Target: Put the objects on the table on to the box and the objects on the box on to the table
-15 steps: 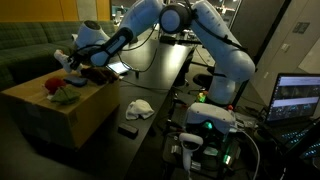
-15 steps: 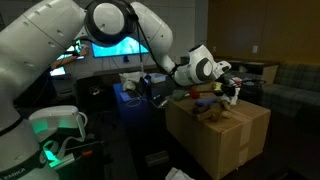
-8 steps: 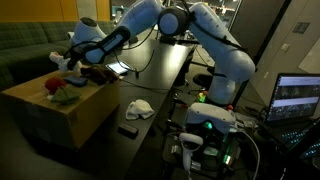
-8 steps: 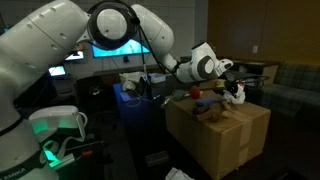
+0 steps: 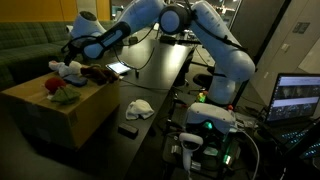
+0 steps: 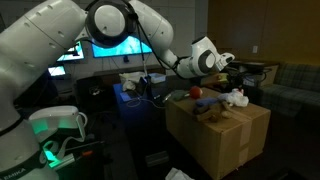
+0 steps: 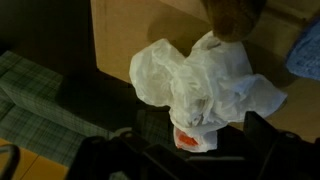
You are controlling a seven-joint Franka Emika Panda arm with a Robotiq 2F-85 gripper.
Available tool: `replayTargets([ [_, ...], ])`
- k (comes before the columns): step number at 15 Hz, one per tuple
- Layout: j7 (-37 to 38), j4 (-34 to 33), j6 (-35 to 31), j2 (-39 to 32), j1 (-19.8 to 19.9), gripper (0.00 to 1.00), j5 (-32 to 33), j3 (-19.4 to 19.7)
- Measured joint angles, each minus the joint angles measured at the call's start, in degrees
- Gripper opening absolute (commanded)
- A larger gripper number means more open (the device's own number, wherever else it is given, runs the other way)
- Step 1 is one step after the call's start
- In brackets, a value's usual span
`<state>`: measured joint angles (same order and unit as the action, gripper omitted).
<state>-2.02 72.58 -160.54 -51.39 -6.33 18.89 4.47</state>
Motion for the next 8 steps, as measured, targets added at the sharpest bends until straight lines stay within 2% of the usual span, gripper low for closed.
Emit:
replayTargets([
  [4, -0.18, 4.14, 3.92, 3.75, 0.35, 1.00, -0.03, -0.02],
  [8, -0.10, 13.86, 5.32, 10.23, 0.38, 1.00, -0.03, 0.39],
])
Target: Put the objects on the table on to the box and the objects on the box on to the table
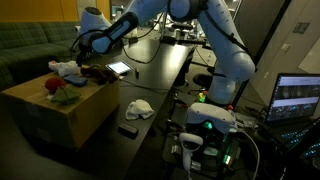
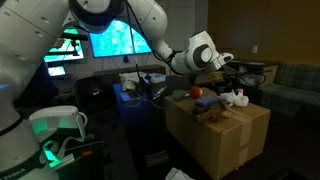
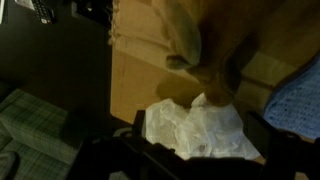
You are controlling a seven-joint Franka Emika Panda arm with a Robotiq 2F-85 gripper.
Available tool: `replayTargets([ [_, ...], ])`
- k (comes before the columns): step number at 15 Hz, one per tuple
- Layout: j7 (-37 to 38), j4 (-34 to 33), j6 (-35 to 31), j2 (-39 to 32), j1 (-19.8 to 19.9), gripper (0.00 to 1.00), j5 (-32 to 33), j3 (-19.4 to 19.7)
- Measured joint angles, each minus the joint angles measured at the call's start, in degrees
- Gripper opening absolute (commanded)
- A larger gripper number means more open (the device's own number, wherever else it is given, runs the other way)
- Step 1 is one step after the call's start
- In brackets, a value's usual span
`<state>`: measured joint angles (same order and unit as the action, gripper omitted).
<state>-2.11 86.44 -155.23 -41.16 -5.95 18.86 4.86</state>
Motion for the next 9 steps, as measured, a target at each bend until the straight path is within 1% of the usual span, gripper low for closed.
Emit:
replayTargets([
  [4, 0.03, 9.86, -0.03, 5.93, 0.05, 1.00, 0.00, 0.42],
  [9, -0.03, 18.47, -0.04, 10.86, 0.52, 1.00, 0.00, -0.16],
])
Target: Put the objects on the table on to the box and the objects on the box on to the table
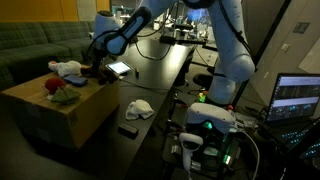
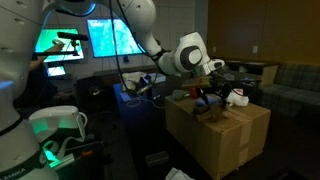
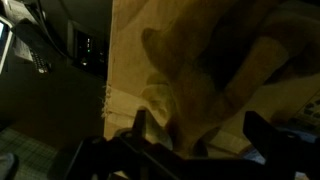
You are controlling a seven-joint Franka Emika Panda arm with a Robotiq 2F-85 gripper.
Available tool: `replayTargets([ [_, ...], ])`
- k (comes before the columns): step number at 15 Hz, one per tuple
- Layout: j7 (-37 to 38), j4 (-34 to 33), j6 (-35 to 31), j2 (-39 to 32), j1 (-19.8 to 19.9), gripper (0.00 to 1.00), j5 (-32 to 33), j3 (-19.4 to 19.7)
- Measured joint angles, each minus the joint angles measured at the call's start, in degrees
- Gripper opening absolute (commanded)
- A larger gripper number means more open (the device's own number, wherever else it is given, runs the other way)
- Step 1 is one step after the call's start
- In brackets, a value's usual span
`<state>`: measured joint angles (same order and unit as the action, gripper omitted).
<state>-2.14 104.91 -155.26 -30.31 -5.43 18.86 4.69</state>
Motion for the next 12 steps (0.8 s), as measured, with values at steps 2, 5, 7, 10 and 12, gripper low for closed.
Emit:
replayTargets([
  [2, -0.34, 2.17, -0.18, 0.82, 0.73, 1.00, -0.27, -0.90],
  [5, -3.50, 4.05, -0.85, 0.80, 3.10, 1.00, -3.14, -3.38],
  [7, -6.45, 4.69, -1.54, 0.55, 5.19, 1.00, -5.76, -5.25],
  [10, -10.27, 4.79, -1.96, 0.11, 8.07, 0.83, -8.94, -7.39],
  [12, -12.32, 4.79, -1.97, -0.10, 9.52, 0.68, -10.43, -8.45],
])
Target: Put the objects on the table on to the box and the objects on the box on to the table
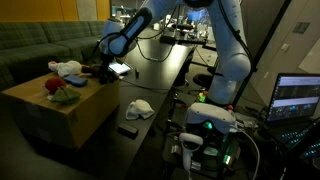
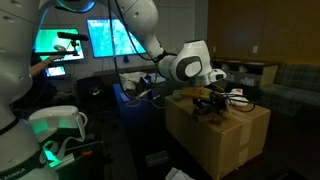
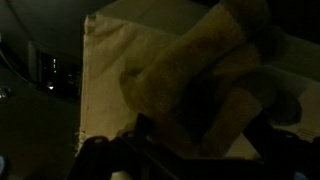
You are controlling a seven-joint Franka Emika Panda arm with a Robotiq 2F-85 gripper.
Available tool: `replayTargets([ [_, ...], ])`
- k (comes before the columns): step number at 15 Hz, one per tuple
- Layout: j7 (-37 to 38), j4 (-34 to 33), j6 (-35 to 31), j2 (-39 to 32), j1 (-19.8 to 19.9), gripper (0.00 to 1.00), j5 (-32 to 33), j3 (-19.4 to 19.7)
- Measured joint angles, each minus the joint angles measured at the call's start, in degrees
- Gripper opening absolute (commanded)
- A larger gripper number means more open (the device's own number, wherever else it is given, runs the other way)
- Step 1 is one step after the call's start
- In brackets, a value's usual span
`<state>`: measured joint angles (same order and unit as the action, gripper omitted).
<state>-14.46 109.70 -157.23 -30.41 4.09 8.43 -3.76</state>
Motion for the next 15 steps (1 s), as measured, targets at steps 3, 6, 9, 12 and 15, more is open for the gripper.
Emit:
replayTargets([
  [3, -1.88, -0.04, -0.07, -0.07, 1.19, 0.42, -0.93, -0.73],
  [6, -2.88, -0.05, -0.18, -0.09, 1.77, 0.21, -1.06, -0.83],
  [9, -3.20, -0.05, -0.43, -0.10, 2.17, 0.14, -1.18, -0.97],
  [12, -3.21, -0.05, -0.45, -0.09, 2.26, 0.11, -1.31, -1.07],
  [15, -3.21, 0.34, -0.46, 0.36, 2.37, 0.13, -1.31, -1.06],
])
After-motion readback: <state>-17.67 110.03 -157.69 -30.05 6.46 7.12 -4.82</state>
